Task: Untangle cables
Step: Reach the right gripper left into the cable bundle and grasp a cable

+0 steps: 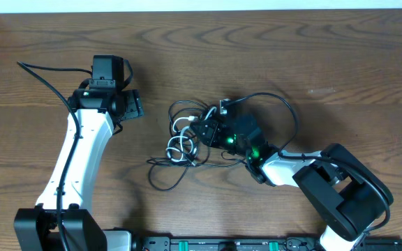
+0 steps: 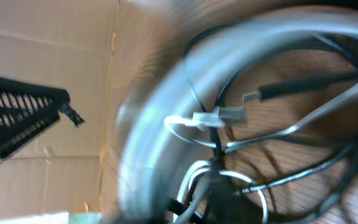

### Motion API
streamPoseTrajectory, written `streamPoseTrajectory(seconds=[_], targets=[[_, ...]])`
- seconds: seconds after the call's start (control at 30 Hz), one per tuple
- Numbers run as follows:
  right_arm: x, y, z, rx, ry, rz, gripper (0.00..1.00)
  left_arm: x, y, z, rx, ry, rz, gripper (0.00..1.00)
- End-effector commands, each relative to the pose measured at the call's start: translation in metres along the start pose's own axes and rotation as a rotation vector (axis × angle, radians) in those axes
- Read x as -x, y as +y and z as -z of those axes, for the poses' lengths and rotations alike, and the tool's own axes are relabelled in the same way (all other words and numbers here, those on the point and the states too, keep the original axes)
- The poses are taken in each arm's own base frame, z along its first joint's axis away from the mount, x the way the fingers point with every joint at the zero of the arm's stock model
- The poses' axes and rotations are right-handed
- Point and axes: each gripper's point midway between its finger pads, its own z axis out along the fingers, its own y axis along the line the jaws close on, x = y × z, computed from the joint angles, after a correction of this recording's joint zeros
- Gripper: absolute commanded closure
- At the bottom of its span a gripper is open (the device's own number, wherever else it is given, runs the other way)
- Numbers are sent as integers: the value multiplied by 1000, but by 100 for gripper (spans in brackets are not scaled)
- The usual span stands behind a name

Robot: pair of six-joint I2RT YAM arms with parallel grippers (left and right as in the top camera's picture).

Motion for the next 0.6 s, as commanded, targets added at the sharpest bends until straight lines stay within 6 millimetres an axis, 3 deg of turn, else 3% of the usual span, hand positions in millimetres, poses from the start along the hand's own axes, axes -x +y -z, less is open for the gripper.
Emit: streamPoseTrajectory(seconds=[0.0,0.1,0.23,0.43,0.57], targets=[[3,8,-2,31,-4,-8,99,-2,3,-2,9,8,12,16],[16,34,4,160,-11,11,99,-2,3,-2,9,8,12,16],[52,74,29,371,-70,36,99,-2,2,-2,6,9,12,16],[95,91,61,500,-162,9,99,-2,2,-2,5,9,12,15],[120,94,80,547,-231,12,99,-7,-19,0,-118,41,12,16]])
